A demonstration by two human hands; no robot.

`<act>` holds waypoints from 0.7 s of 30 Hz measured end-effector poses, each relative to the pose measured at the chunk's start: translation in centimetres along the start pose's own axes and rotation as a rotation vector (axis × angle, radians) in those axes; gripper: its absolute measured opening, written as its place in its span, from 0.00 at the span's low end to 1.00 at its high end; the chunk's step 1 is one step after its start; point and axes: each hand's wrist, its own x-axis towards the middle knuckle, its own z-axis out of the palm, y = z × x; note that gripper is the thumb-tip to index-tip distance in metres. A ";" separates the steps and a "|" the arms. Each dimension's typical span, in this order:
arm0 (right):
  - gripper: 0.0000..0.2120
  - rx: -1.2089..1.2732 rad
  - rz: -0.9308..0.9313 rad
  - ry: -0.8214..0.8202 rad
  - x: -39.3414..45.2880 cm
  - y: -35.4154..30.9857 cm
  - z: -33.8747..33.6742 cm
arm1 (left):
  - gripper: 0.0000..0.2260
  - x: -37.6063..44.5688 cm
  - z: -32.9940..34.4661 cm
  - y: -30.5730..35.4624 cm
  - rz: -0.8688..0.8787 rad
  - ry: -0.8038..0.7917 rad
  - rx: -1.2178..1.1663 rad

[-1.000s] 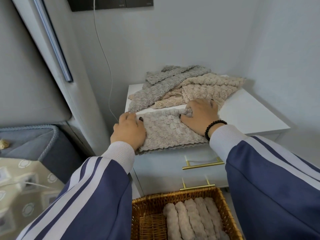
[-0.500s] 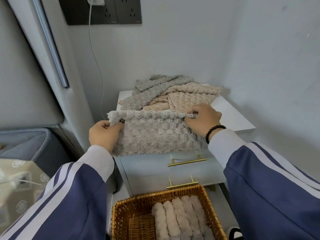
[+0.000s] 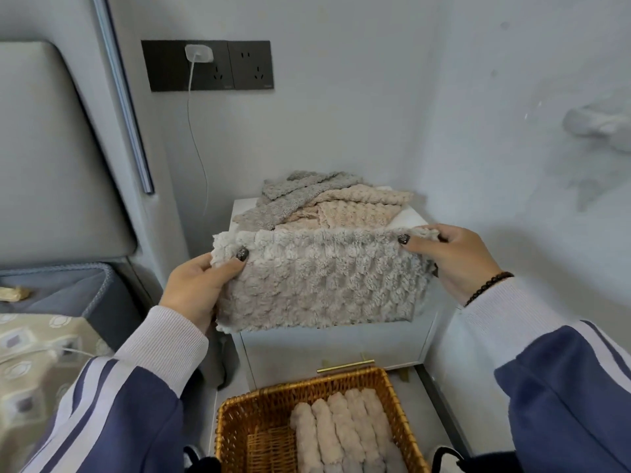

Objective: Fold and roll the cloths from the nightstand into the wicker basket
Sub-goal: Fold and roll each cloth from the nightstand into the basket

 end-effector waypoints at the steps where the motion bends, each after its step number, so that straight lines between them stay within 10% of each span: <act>1: 0.17 0.024 0.016 -0.023 -0.5 0.2 -0.6 | 0.08 -0.6 0.0 0.0 0.008 -0.028 -0.019; 18: 0.29 -0.170 -0.010 0.001 1.2 -0.1 -0.5 | 0.05 0.3 3.2 -0.3 0.014 -0.021 0.018; 21: 0.50 -0.082 0.034 -0.037 2.1 0.3 0.0 | 0.06 1.2 2.9 -0.3 -0.014 -0.022 -0.013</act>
